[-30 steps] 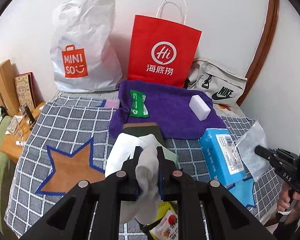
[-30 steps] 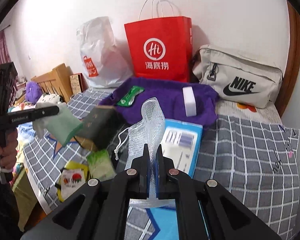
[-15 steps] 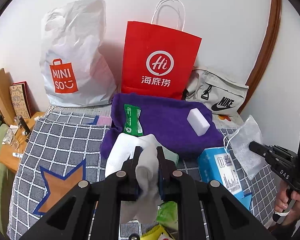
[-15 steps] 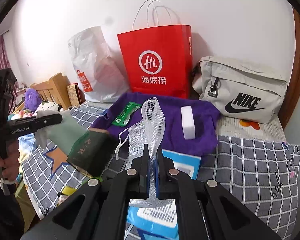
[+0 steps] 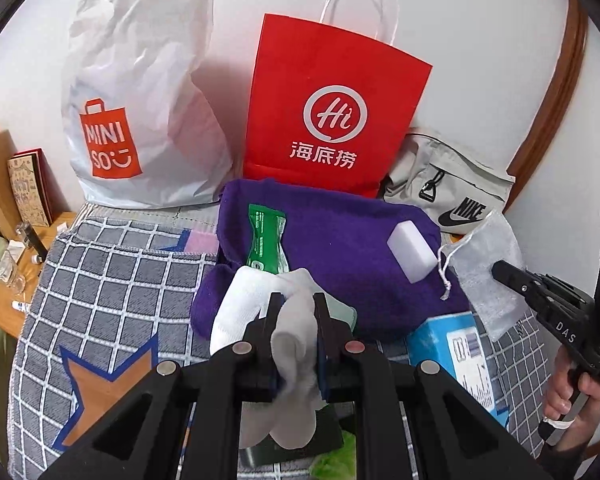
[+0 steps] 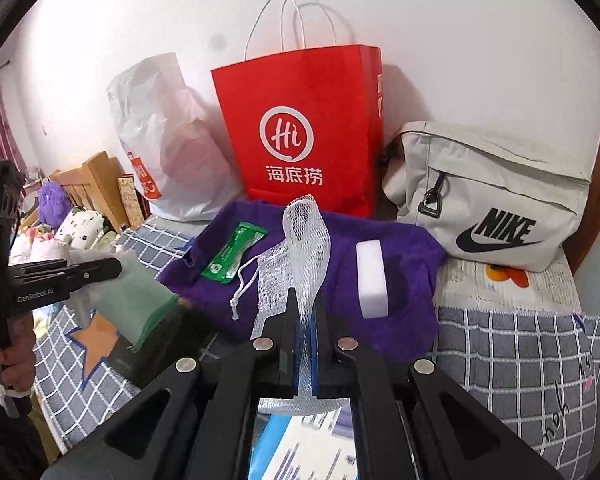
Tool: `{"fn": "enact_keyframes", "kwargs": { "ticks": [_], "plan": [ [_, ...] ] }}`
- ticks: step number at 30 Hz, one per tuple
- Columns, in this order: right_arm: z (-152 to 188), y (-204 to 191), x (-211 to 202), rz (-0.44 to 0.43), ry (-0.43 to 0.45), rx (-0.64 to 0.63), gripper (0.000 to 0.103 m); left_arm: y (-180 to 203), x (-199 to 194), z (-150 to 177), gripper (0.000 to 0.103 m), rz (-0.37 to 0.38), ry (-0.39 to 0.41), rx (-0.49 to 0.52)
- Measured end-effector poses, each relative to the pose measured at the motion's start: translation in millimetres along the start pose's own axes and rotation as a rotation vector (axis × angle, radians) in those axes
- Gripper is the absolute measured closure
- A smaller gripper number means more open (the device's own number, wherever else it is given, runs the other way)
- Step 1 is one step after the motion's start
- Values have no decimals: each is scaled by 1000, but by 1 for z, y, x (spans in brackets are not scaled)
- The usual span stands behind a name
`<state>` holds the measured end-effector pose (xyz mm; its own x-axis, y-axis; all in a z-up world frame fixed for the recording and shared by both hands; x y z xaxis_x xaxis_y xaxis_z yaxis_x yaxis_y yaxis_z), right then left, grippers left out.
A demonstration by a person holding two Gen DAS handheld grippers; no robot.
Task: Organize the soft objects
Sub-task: 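Carry the glove and mesh bag onto the purple towel and open both grippers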
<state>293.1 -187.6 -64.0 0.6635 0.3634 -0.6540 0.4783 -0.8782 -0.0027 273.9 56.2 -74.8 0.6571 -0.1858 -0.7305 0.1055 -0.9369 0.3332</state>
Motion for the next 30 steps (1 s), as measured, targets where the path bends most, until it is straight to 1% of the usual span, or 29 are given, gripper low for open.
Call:
{"fn": "enact_keyframes", "kwargs": {
  "ticks": [10, 14, 19, 22, 28, 30],
  "plan": [
    [-15, 16, 54, -35, -52, -33, 99, 13, 41, -26, 90, 18, -39, -23],
    [-17, 24, 71, -39, -71, -33, 99, 19, 57, -34, 90, 11, -52, -17],
    [-16, 31, 93, -72, -88, -15, 99, 23, 78, -44, 90, -6, -73, -17],
    [-14, 31, 104, -77, -102, -24, 99, 23, 88, -47, 90, -17, -84, -20],
    [-3, 32, 125, -129, -157, -16, 99, 21, 105, -50, 90, -32, -93, -36],
    [0, 32, 129, -127, -176, -23, 99, 21, 109, -52, 90, -34, -95, -40]
  ]
}}
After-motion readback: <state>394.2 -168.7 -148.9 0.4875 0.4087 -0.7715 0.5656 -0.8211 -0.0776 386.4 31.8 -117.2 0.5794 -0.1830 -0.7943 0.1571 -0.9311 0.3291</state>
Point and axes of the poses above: each gripper's, at about its wrist camera, not at the fingertips, and x roughly the way its jaws point, y to its right, z to its underside, the point moved 1 cm from there along x, roughly the way its jaws point, and after that the axes turned 11 degrees about -x, right-handed, at the moved point
